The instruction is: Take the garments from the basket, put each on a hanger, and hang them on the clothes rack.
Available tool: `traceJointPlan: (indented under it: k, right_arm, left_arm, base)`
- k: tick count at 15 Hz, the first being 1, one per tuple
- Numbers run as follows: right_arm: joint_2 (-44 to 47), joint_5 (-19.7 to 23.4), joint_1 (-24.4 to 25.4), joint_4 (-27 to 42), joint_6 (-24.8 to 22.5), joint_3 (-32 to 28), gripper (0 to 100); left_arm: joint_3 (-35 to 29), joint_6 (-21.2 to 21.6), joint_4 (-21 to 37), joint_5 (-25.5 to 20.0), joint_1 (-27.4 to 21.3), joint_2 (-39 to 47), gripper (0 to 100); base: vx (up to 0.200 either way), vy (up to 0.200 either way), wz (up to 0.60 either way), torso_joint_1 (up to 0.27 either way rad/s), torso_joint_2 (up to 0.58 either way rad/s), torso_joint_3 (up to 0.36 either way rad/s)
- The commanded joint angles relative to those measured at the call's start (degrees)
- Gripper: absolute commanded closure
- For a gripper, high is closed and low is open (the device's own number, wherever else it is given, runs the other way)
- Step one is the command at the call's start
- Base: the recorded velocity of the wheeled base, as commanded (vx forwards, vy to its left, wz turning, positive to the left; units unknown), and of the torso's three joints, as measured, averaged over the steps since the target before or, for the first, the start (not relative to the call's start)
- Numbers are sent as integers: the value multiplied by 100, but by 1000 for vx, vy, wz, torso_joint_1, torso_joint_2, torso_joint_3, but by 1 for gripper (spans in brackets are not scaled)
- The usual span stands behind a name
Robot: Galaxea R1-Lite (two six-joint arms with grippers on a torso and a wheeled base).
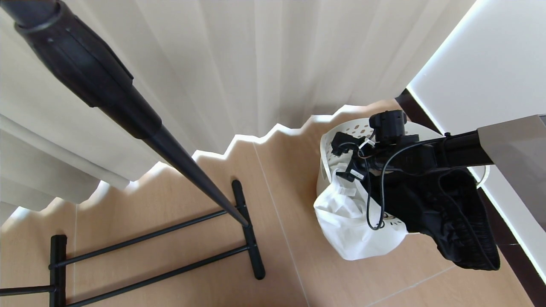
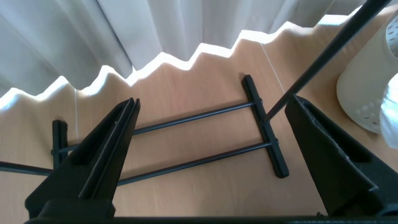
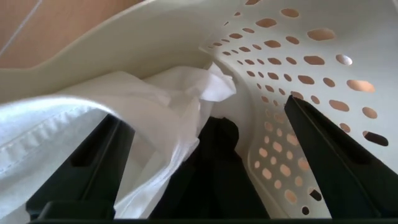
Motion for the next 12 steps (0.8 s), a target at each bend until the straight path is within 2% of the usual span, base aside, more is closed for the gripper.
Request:
traceJointPlan:
  k: [1, 2, 4, 7, 11, 12]
  right_arm:
    - [90, -54, -10, 5, 0, -77, 100]
    - [134, -194, -1, -12, 0, -77, 100]
    - [108, -194, -1, -39, 70, -51, 100]
    - [-287, -194, 43, -56, 729, 283, 100]
    - [-2581, -133, 456, -91, 2258, 2261, 100]
    - [-3285, -124, 596, -205, 2452, 2859, 100]
  left_arm:
    - [0, -1, -1, 2, 2, 5, 0]
    - [0, -1, -1, 2, 2, 5, 0]
    - [0, -1, -1, 2, 2, 5, 0]
    - [0, -1, -1, 11, 2, 5, 0]
    - [0, -10, -1, 11, 2, 5, 0]
    - [0, -10, -1, 11, 2, 5, 0]
  base:
    - [0, 0, 0, 0, 0, 0]
    - [0, 0, 0, 0, 0, 0]
    - [0, 0, 0, 0, 0, 0]
    - [0, 0, 0, 0, 0, 0]
    - [0, 0, 0, 0, 0, 0]
    - [0, 0, 0, 0, 0, 0]
